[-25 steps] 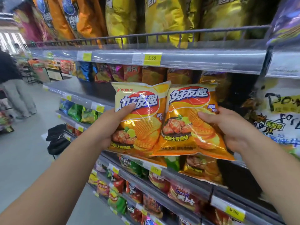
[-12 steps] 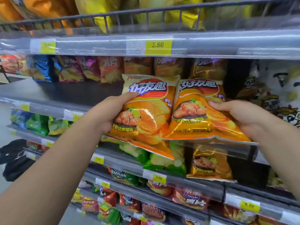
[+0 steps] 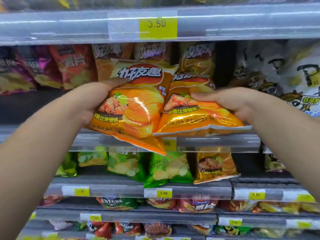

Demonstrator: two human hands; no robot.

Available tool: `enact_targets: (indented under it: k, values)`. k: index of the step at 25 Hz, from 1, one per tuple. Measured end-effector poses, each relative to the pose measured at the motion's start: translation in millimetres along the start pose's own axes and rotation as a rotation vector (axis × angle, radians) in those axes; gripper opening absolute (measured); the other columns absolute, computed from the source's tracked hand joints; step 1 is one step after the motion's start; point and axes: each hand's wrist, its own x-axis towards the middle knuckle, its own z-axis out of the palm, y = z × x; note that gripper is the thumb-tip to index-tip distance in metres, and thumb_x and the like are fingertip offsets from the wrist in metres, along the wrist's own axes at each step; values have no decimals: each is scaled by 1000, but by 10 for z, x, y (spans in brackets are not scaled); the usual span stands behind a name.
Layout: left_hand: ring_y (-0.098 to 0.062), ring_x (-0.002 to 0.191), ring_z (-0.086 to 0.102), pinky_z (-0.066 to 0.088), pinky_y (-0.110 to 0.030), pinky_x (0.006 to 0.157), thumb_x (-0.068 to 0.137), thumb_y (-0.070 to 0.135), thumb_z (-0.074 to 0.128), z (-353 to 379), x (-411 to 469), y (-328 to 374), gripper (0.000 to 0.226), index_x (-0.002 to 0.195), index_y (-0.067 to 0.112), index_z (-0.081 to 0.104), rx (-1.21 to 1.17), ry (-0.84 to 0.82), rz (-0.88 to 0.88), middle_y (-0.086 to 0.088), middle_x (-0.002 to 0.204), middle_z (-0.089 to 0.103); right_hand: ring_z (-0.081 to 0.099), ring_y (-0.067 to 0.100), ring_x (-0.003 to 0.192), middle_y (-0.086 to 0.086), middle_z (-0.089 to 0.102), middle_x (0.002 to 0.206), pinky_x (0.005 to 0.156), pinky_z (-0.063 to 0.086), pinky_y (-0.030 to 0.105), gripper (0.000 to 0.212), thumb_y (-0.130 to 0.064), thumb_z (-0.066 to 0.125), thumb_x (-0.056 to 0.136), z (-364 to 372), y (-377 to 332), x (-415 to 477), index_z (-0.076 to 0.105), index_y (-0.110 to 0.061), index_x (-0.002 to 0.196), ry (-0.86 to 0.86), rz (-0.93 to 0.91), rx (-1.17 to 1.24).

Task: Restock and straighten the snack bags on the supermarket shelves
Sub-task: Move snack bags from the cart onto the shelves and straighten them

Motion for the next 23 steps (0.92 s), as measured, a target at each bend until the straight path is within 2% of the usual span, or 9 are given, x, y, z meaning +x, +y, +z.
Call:
enact_targets:
  k: [4,7,11,13,14,16,19,21,23]
  values:
    - [-18,46,67,57,-39,43,88,40,63,-49,132,37,32,68,20,78,-44,-30,56,-3,61,72,72,20,63,8,76,81,57,61,40,37,-22,77,56,-42,-26,105,68,-14,91,73,-78,98]
    - [-14,44,66,54,-31,39,89,40,63,-27,217,39,23,88,19,72,-75,-15,81,1,58,71,73,20,67,6,76,83,56,59,36,51,-18,78,53,-139,-45,215,67,-17,103,182,-111,118]
    - [-12,41,64,51,-27,36,86,42,66,76,294,47,23,91,20,66,-135,25,80,3,56,70,69,24,100,5,73,107,87,55,42,85,-25,91,43,-234,-61,323,60,-17,122,276,-151,103]
    - [-13,50,69,53,-27,41,82,44,71,105,368,35,30,100,20,69,-164,68,86,2,67,74,64,23,111,0,69,117,97,50,46,120,-37,98,19,-312,-14,496,54,-22,130,329,-249,91]
    - [-14,58,72,55,-27,45,78,47,75,120,415,30,40,108,21,70,-176,97,106,1,78,77,63,22,112,-2,68,119,98,49,47,125,-37,98,18,-357,28,595,51,-25,133,350,-312,93]
    - [-17,71,75,58,-32,56,66,54,81,149,476,13,62,118,23,67,-178,148,168,0,96,77,61,21,114,-2,65,124,99,48,47,121,-31,97,31,-365,119,668,43,-25,139,347,-377,100]
    - [-26,85,75,58,-51,79,49,60,85,227,546,-31,81,120,27,66,-192,143,205,-1,102,76,53,19,124,-3,58,134,108,40,43,136,-24,97,32,-381,191,661,27,-28,149,222,-309,-17]
    - [-28,89,74,56,-54,85,53,57,83,281,602,-53,75,120,27,66,-213,130,226,-2,103,76,53,18,123,-3,58,134,109,39,39,128,-12,94,42,-453,222,708,26,-26,150,143,-275,-71]
    - [-26,90,74,55,-54,87,62,55,81,315,648,-64,67,121,27,65,-216,128,247,-2,104,76,56,20,119,0,62,128,106,43,42,110,-4,90,53,-495,224,807,33,-22,146,206,-275,-83]
